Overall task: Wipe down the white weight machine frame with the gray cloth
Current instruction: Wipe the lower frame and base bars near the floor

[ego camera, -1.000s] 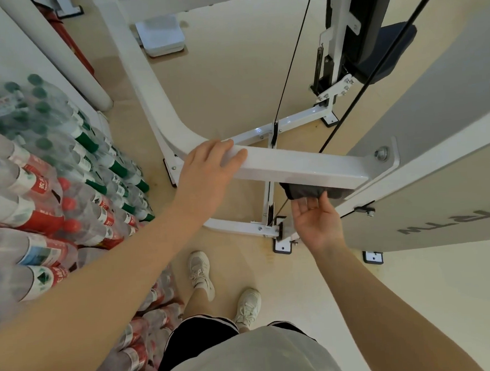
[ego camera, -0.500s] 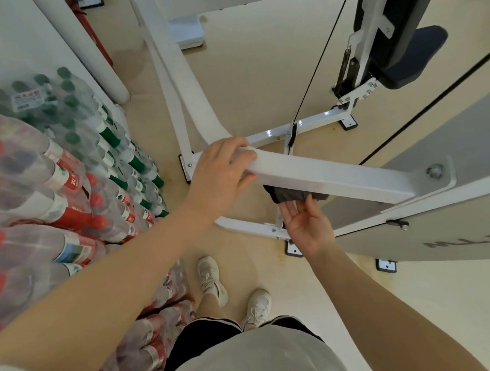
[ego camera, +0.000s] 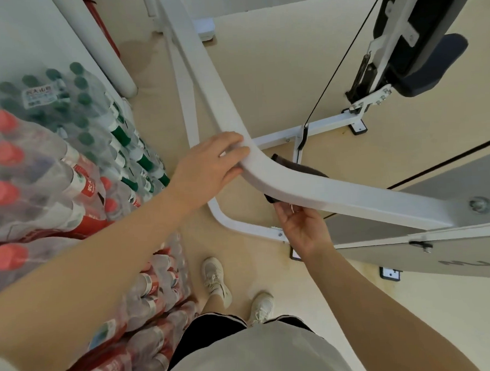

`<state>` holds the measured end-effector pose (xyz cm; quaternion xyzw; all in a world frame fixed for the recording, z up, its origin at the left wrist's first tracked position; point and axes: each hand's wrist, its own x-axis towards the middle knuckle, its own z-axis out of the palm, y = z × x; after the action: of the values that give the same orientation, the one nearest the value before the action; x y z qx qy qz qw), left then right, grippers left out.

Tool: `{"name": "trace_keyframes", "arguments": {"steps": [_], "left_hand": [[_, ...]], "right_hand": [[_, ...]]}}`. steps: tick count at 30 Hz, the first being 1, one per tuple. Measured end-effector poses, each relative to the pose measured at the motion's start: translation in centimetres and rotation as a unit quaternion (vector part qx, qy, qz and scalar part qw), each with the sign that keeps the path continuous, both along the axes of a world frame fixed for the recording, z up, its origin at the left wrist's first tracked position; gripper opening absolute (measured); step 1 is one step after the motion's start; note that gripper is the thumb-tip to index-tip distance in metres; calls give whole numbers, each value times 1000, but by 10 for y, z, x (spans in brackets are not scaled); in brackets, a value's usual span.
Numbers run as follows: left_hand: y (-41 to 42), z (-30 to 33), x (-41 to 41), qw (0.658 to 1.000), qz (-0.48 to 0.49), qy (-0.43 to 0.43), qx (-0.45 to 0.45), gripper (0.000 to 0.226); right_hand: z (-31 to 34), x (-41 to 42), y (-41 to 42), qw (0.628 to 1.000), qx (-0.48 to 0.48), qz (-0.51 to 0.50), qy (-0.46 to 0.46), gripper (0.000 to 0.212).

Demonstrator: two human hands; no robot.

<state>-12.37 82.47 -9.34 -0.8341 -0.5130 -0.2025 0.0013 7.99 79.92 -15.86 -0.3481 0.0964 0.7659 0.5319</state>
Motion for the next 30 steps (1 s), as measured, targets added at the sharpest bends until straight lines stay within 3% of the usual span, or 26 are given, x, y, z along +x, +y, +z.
{"name": "trace_keyframes", "arguments": {"steps": [4, 9, 13, 18, 26, 30], "left_hand": [[2, -2, -1, 1000, -16, 7, 5, 26], [8, -1, -14, 998, -45, -41, -20, 26], [21, -7, -36, 992, 17, -95, -87, 51], [43, -2, -56, 975, 79, -171, -121, 64], [74, -17, -119, 959, 130, -217, -127, 53], [89, -26, -137, 961, 110, -219, -128, 57]], "right_hand": [[-1, -21, 4, 999, -5, 35, 9, 31], [-1, -68, 11, 996, 19, 84, 23, 21], [-4, -91, 35, 994, 10, 105, 18, 23], [-3, -125, 50, 995, 30, 41, 82, 26], [-13, -196, 87, 994, 21, -11, 108, 25], [-14, -229, 120, 983, 32, -67, 167, 25]]}}
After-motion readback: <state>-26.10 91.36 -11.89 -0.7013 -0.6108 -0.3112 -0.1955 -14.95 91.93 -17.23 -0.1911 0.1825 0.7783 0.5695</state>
